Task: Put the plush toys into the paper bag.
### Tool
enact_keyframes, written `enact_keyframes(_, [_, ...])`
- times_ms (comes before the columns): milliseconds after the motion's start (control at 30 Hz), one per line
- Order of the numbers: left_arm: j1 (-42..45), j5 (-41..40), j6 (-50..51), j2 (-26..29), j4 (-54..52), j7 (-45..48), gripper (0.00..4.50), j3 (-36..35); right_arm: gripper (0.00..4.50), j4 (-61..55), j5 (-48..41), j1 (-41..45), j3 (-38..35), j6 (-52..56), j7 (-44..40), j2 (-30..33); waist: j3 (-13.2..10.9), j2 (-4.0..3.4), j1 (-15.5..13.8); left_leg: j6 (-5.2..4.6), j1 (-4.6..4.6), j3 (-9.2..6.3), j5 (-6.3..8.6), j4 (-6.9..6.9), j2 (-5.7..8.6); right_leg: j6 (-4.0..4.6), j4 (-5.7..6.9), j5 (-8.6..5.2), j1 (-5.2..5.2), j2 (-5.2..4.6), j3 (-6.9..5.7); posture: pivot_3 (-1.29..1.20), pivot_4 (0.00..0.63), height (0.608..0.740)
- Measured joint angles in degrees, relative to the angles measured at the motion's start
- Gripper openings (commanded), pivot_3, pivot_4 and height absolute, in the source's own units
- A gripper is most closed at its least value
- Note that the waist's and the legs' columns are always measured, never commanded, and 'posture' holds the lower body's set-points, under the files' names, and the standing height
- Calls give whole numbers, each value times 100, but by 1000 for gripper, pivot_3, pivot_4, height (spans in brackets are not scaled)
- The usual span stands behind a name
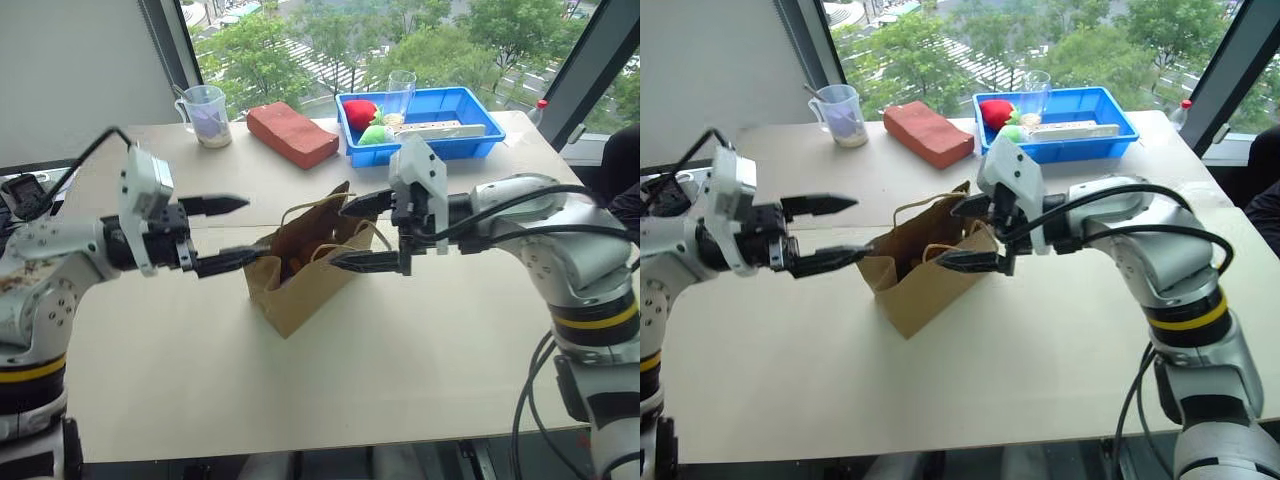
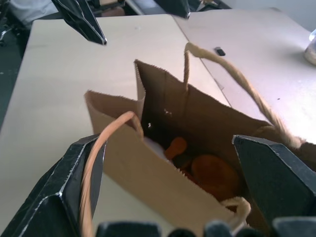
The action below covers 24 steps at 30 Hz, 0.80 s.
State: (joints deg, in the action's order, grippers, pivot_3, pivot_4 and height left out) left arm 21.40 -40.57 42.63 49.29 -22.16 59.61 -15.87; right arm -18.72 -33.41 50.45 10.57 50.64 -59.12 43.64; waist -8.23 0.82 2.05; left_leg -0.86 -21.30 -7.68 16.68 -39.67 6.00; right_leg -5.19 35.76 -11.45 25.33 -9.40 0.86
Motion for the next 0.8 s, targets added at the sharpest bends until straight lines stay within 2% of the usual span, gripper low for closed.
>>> enact_keyframes(167, [-925, 23, -134, -152, -567, -335, 4500, -88, 4491, 15, -99, 43, -113, -5, -360, 317, 0, 0, -35, -1, 4, 7, 9, 1, -9, 1, -10, 0, 0, 1, 3, 0, 150, 740])
enact_keyframes(500, [-1539, 342, -648, -551, -869, -838, 4500, 322, 4491, -6, -175, 144, -206, 26, -385, 315, 0, 0, -179, -1, 5, 12, 10, 1, -9, 6, -61, 3, -11, 0, 3, 0, 150, 740])
enact_keyframes(800, [-1761, 1432, -1590, -1635, -860, -1844, 4500, 1196, 4491, -174, -329, 289, -247, 240, -310, 318, 0, 0, -234, -3, 5, 17, 14, 0, -10, 7, -69, 4, -14, -1, 4, 0, 150, 740])
